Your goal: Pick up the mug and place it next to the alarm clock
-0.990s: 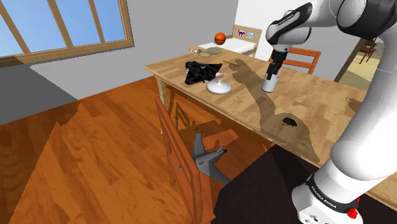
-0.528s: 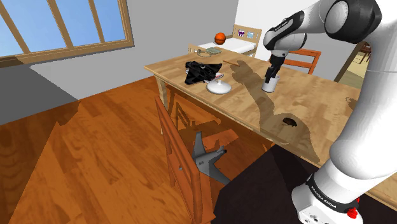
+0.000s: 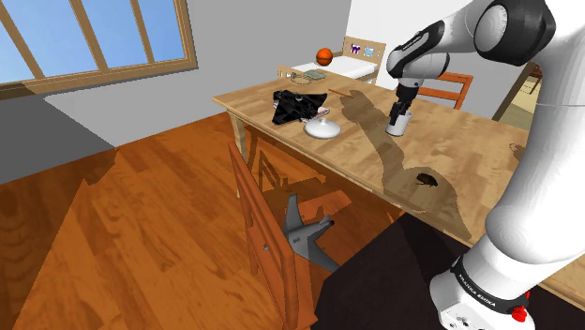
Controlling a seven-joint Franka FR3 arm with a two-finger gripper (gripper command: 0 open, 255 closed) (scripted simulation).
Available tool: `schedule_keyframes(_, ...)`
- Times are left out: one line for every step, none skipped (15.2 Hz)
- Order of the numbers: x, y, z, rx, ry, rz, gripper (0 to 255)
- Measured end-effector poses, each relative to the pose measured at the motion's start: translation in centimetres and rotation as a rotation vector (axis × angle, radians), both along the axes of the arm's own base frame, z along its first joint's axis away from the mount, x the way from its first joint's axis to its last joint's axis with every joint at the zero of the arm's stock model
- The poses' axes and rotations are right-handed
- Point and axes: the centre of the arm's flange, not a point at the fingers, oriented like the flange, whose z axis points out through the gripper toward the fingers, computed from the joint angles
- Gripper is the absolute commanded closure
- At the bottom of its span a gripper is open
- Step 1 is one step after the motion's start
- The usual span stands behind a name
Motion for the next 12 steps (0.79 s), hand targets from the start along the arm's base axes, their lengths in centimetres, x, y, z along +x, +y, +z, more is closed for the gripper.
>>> schedule_keyframes(0.00,0.00,0.00,0.000,0.000,0.000,255)
schedule_keyframes(0.00,0.00,0.00,0.000,0.000,0.000,255)
schedule_keyframes(0.00,0.00,0.00,0.000,0.000,0.000,255)
schedule_keyframes(0.00,0.00,0.00,0.000,0.000,0.000,255)
schedule_keyframes(0.00,0.00,0.01,0.000,0.000,0.000,255)
schedule_keyframes(0.00,0.00,0.01,0.000,0.000,0.000,255)
schedule_keyframes(0.00,0.00,0.01,0.000,0.000,0.000,255)
schedule_keyframes(0.00,0.00,0.01,0.000,0.000,0.000,255)
schedule_keyframes(0.00,0.00,0.01,0.000,0.000,0.000,255)
schedule_keyframes(0.00,0.00,0.01,0.000,0.000,0.000,255)
schedule_keyframes(0.00,0.00,0.01,0.000,0.000,0.000,255)
schedule_keyframes(-0.02,0.01,0.22,0.000,0.000,0.000,255)
